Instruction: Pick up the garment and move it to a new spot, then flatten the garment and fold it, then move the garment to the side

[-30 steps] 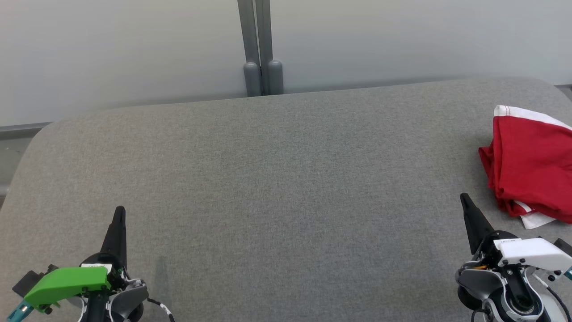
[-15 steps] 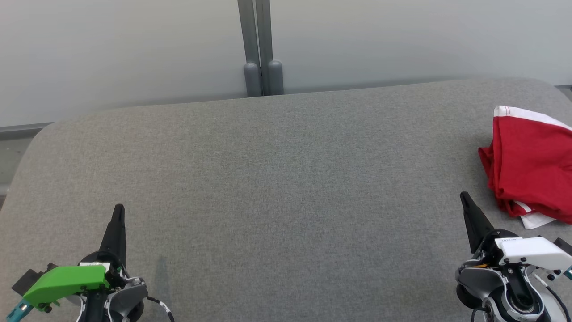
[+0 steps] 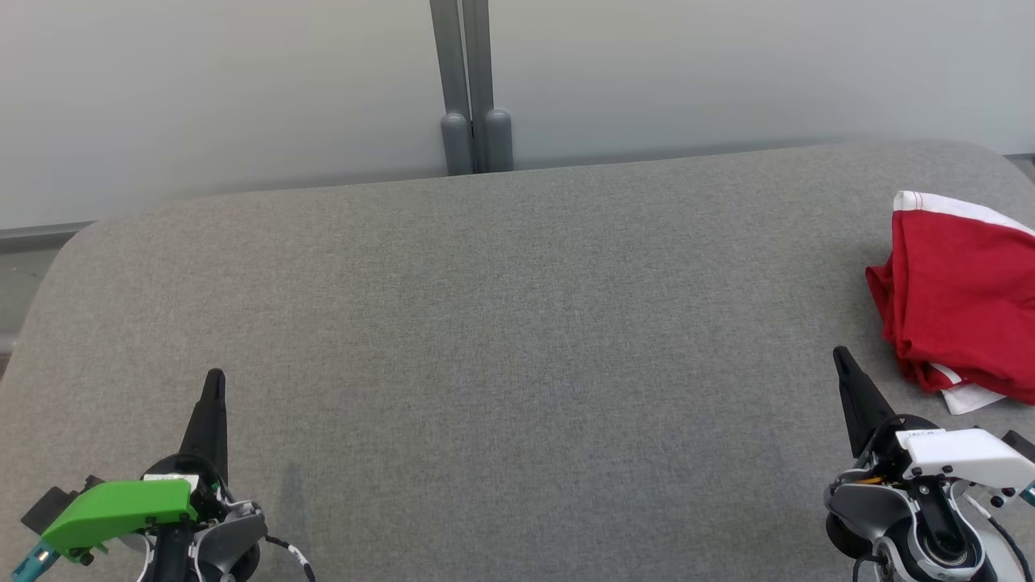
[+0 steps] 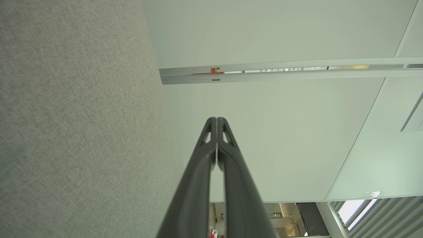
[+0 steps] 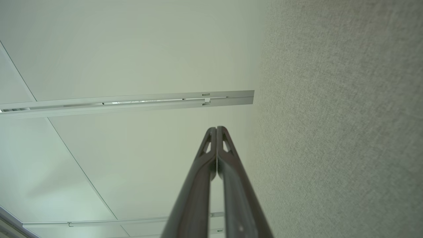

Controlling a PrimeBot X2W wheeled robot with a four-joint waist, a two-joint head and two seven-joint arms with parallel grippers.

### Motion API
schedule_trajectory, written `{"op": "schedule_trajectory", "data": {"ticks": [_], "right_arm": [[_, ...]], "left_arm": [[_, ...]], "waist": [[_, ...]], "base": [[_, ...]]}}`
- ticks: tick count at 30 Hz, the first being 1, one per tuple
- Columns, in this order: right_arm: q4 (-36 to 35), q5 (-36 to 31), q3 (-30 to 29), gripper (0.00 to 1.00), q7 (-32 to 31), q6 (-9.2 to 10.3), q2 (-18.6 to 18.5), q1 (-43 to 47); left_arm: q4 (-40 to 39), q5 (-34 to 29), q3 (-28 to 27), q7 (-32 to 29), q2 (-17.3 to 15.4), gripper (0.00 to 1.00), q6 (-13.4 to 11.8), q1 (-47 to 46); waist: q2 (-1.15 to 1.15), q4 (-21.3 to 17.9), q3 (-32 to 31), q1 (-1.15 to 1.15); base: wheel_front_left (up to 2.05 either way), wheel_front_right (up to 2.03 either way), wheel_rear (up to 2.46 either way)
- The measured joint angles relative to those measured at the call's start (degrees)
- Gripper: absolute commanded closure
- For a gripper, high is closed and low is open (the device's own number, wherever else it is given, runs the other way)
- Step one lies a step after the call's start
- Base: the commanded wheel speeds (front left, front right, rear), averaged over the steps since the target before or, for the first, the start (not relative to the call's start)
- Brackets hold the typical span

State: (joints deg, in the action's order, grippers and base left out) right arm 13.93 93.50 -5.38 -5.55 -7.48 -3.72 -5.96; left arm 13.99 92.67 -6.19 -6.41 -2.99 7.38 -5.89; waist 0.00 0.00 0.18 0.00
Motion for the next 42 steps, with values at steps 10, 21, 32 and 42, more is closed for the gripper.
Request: {"op": "schedule_trajectory", "data": {"ticks": [10,21,32,42], "right_arm": [[0.01,-0.18,-0.14,1.0,-0.16,0.0,0.14,-0.01],[0.01,-0.33,-0.3,1.0,-0.4,0.0,0.24,-0.02],[0.02,-0.35,-0.43,1.0,-0.42,0.0,0.35,-0.02],[0.03,-0.41,-0.53,1.0,-0.43,0.0,0.41,-0.03]], "left_arm": [[0.0,0.0,-0.05,-0.05,0.01,1.0,0.0,0.0],[0.0,-0.01,-0.11,-0.05,0.02,1.0,0.0,0.0],[0.0,-0.01,-0.15,-0.05,0.03,1.0,0.0,0.0],[0.0,-0.02,-0.18,-0.07,0.03,1.0,0.0,0.0]], "waist": [[0.0,0.0,0.0,0.0],[0.0,0.0,0.0,0.0],[0.0,0.0,0.0,0.0],[0.0,0.0,0.0,0.0]], "base": [[0.0,0.0,0.0],[0.0,0.0,0.0],[0.0,0.0,0.0],[0.0,0.0,0.0]]}}
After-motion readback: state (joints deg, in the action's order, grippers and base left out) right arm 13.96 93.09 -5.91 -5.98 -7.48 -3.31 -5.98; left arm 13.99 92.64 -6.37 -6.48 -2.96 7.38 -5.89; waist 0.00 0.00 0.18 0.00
